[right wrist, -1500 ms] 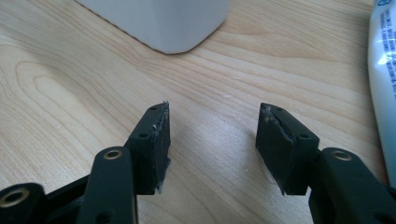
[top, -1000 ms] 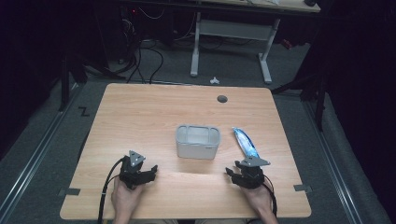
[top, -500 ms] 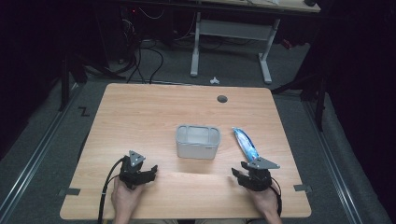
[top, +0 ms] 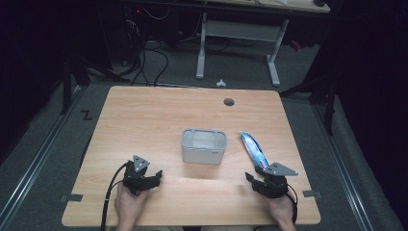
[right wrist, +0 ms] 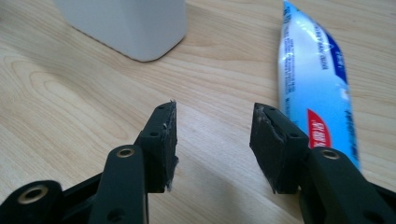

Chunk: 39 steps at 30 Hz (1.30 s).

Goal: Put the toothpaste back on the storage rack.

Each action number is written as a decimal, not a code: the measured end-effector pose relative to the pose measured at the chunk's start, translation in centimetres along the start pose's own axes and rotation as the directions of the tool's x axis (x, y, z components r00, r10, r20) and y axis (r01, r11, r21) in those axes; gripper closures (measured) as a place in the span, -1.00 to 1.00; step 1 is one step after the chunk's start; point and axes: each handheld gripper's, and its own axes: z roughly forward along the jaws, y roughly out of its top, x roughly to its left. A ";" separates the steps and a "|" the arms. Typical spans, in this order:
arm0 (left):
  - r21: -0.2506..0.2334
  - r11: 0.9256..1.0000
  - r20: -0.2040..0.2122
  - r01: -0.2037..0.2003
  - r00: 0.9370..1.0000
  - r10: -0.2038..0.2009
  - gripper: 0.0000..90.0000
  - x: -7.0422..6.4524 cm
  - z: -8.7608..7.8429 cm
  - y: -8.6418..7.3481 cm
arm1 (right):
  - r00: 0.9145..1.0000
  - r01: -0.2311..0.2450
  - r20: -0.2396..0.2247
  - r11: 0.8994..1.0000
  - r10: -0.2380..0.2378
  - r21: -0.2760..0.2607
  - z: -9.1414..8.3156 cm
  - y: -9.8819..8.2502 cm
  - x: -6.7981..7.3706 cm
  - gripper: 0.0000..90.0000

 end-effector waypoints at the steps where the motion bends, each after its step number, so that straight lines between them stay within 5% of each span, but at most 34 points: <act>1: 0.000 1.000 0.000 0.000 1.000 0.000 -0.45 0.0 0.0 0.0 | 1.000 -0.001 0.002 1.000 0.001 -0.003 -0.1 0.0 -0.2 0.14; 12: 0.000 1.000 0.000 0.000 1.000 0.000 -0.45 0.0 0.0 0.0 | 0.999 -0.025 0.039 1.000 0.026 -0.010 -1.4 0.6 -1.6 0.13; 29: 0.000 1.000 0.000 0.000 1.000 0.000 -0.46 0.0 0.0 0.0 | 0.995 -0.024 0.098 0.999 0.021 0.022 -0.9 2.4 -3.6 0.07; 39: 0.000 1.000 0.000 0.000 1.000 0.000 -0.45 0.0 0.0 0.0 | 0.994 -0.008 0.113 0.995 -0.003 0.101 0.2 4.4 -4.6 0.07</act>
